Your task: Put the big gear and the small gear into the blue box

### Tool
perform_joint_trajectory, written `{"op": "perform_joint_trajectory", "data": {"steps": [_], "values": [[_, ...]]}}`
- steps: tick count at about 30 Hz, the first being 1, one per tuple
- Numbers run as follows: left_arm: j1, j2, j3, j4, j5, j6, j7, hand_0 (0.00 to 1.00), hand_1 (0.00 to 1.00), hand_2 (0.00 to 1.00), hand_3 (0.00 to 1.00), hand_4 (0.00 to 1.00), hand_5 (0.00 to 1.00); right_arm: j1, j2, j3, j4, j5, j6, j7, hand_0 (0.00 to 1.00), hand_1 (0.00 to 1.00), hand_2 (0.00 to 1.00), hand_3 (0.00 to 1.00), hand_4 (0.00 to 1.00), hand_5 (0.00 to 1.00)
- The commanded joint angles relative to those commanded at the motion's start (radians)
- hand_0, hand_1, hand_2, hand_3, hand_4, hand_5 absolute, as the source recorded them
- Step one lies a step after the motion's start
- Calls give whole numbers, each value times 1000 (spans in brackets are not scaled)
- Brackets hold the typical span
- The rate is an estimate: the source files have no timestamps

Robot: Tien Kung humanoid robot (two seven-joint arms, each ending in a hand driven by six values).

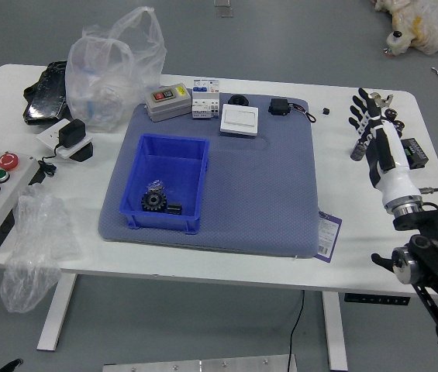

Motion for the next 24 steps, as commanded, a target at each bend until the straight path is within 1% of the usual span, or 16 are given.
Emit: {"op": "perform_joint_trajectory", "data": {"steps": [2,3,6,8,9,10,13,14,15,18,20,21,24], "values": [[0,0,-1,0,2,-1,0,652,435,502,724,708,720,-9,4,41,-26,57,15,40,998,951,974,998,998,998],[0,1,0,0,3,-1,0,653,436,502,724,710,719,-13,6,65,-41,95,26,61,828,807,847,937,998,998],[1,1,1,1,4,-3,-2,653,436,502,724,710,719,-21,12,123,-77,183,59,100,828,807,847,937,998,998],[2,2,1,1,5,-3,-2,653,436,502,724,710,719,-23,15,144,-94,244,86,118,828,807,847,937,998,998],[4,2,1,1,5,-3,-2,652,437,502,724,712,718,-22,18,152,-103,277,104,127,737,693,768,884,998,998],[6,3,1,1,5,-3,-2,652,437,502,724,712,718,-21,22,161,-110,316,128,136,737,693,768,884,998,998],[11,2,5,2,-3,-1,-5,652,437,502,724,712,718,-20,31,194,-115,409,171,148,737,693,768,884,998,998],[12,1,5,2,-4,-1,-5,652,437,502,724,712,718,-20,34,203,-113,433,178,150,737,693,768,884,998,998],[13,0,6,2,-7,-1,-6,652,442,502,724,715,717,-21,36,215,-110,462,186,152,725,641,713,858,998,998],[10,-1,13,4,-18,0,-13,652,442,502,724,715,717,-24,39,236,-98,528,197,151,725,641,713,858,998,998],[5,-1,19,6,-24,1,-19,652,442,502,724,715,717,-27,38,244,-89,550,204,145,725,641,713,858,998,998],[2,0,21,7,-26,1,-21,651,443,506,724,717,716,-29,39,247,-84,560,208,141,708,630,692,811,998,998],[-4,1,27,8,-30,0,-26,651,443,506,724,717,716,-36,40,252,-70,578,221,125,708,630,692,811,998,998]]}}
